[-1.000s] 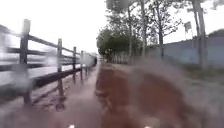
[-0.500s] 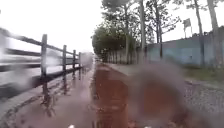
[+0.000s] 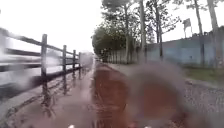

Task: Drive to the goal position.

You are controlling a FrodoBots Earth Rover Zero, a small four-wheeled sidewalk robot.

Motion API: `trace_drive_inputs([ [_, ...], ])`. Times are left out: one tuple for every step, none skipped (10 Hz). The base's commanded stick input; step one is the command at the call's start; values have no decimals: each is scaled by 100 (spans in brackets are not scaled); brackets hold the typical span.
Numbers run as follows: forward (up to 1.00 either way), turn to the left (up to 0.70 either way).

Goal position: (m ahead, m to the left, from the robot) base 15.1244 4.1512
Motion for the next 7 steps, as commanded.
trace_drive_inputs([
  [100,-6],
  [100,-20],
  [100,-4],
  [100,0],
  [100,0],
  [100,0],
  [100,0],
])
